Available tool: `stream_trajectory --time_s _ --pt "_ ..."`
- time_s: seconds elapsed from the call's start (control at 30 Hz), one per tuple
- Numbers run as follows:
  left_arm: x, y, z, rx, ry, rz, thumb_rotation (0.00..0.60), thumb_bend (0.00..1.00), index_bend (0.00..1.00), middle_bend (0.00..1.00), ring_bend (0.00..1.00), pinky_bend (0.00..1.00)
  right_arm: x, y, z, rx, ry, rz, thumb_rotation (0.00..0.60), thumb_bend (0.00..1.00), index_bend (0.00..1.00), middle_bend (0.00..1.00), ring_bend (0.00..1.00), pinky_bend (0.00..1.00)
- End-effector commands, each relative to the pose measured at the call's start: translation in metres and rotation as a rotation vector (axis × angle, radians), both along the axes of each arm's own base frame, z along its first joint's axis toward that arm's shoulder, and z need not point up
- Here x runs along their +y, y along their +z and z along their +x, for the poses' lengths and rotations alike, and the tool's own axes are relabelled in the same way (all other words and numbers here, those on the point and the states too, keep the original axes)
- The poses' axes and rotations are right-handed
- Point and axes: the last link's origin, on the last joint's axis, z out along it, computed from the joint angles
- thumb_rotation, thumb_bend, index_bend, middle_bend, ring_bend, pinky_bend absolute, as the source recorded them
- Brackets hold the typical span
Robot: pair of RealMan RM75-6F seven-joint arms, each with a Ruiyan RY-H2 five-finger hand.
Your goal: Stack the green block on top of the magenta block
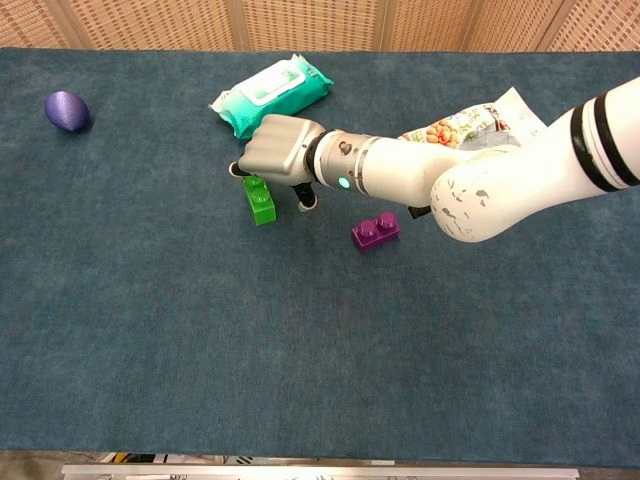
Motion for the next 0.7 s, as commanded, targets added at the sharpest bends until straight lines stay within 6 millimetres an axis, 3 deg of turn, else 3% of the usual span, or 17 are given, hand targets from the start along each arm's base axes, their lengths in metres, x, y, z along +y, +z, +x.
stream_trajectory --time_s 0.03,0.33,0.7 --pt "0.000 0.000 0.000 0.000 -0.002 -0.001 0.600 0.29 0.25 0.28 0.29 0.19 0.000 0.008 -0.006 0.020 -0.004 -0.010 0.600 0.12 0.22 0.29 0.22 0.35" --pt "0.001 0.000 0.001 0.003 -0.002 -0.004 0.600 0.29 0.25 0.28 0.29 0.19 0.008 0.032 -0.023 0.043 -0.042 -0.006 0.600 0.12 0.22 0.29 0.22 0.35" --pt "0.000 0.002 -0.001 -0.001 0.006 0.005 0.600 0.29 0.25 0.28 0.29 0.19 0.005 0.024 -0.015 0.022 -0.041 -0.013 0.600 0.12 0.22 0.29 0.22 0.35"
